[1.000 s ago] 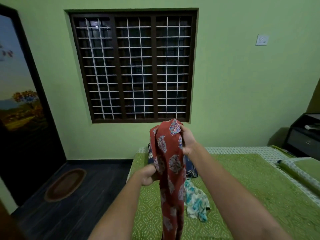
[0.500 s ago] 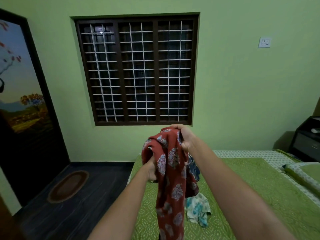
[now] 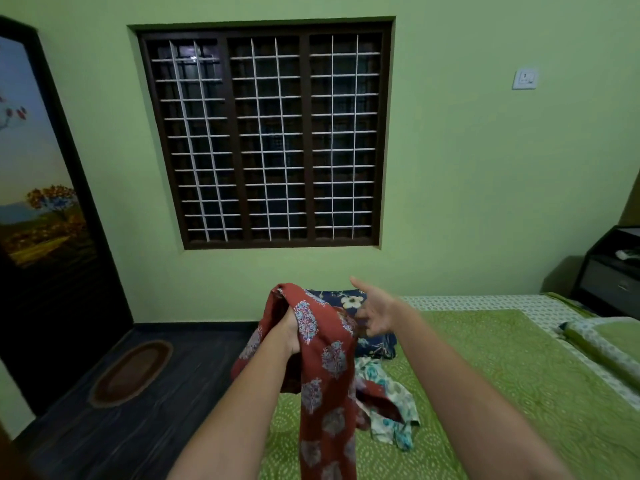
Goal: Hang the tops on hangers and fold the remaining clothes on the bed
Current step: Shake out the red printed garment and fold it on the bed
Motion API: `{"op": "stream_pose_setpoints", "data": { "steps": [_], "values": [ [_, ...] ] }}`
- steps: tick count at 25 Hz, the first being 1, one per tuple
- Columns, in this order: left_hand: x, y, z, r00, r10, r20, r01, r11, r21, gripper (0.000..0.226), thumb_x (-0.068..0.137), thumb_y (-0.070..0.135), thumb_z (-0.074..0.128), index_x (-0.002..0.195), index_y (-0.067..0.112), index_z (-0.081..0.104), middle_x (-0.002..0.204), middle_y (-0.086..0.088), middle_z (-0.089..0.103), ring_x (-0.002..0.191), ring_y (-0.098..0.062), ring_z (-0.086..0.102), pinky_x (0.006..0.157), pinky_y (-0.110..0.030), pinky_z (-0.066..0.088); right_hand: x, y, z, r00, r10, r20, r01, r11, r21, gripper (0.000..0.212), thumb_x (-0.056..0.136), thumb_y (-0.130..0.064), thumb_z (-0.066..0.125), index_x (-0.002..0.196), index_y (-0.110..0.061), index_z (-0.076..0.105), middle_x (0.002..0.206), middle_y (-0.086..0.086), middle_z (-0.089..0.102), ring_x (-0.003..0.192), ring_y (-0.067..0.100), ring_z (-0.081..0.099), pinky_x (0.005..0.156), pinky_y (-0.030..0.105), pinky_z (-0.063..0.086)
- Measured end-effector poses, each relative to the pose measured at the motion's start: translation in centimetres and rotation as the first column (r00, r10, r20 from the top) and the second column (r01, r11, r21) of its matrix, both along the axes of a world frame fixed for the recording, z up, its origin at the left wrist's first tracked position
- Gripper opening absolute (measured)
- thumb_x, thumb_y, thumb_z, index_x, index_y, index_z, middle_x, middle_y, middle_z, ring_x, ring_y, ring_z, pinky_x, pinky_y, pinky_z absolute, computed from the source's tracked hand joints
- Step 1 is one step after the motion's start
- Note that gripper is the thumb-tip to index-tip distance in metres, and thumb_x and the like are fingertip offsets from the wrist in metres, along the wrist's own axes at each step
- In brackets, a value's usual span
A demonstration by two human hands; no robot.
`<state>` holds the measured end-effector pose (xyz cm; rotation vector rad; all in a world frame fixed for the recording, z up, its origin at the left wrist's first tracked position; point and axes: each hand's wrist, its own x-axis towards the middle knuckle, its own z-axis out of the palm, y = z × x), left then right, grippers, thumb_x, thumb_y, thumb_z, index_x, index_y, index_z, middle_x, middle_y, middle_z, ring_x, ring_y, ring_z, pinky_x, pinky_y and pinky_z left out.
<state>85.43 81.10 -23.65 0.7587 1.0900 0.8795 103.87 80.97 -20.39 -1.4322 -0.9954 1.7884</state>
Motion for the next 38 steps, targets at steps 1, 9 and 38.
{"op": "stream_pose_setpoints", "data": {
  "steps": [1, 9, 38],
  "values": [
    [0.1, -0.3, 0.6, 0.999, -0.037, 0.022, 0.038, 0.999, -0.012, 0.068, 0.100, 0.050, 0.026, 0.073, 0.005, 0.069, 0.072, -0.014, 0.071, 0.060, -0.025, 0.068, 0.061, -0.031, 0.057, -0.1, 0.1, -0.8, 0.999, 0.023, 0.025, -0.023, 0.999, -0.028, 0.111, 0.073, -0.081, 0.049, 0.150, -0.007, 0.021, 0.145, 0.016, 0.044, 0.124, 0.030, 0.049, 0.102, 0.040, 0.042],
    [-0.2, 1.8, 1.1, 0.982, 0.000, -0.191, 0.003, 1.000, 0.016, 0.063, 0.091, 0.063, 0.041, 0.101, 0.007, 0.070, 0.107, -0.018, 0.069, 0.096, -0.033, 0.066, 0.087, -0.048, 0.054, -0.9, 0.1, -2.4, 0.999, -0.035, -0.005, 0.035, 0.970, 0.241, 0.030, 0.083, -0.034, 0.070, 0.098, -0.009, 0.070, 0.101, 0.008, 0.072, 0.093, 0.025, 0.064, 0.094, 0.038, 0.047],
    [-9.8, 5.8, 0.3, 0.883, 0.326, -0.337, -0.199, 0.911, 0.360, 0.037, 0.087, 0.028, 0.069, 0.113, 0.002, 0.064, 0.113, -0.017, 0.066, 0.097, -0.027, 0.063, 0.089, -0.037, 0.049, 12.3, 0.1, 1.8, 0.974, -0.228, -0.018, 0.221, 0.918, 0.331, 0.018, 0.089, -0.022, 0.063, 0.103, -0.012, 0.067, 0.082, 0.003, 0.075, 0.068, 0.013, 0.071, 0.063, 0.027, 0.059]
  ]
}}
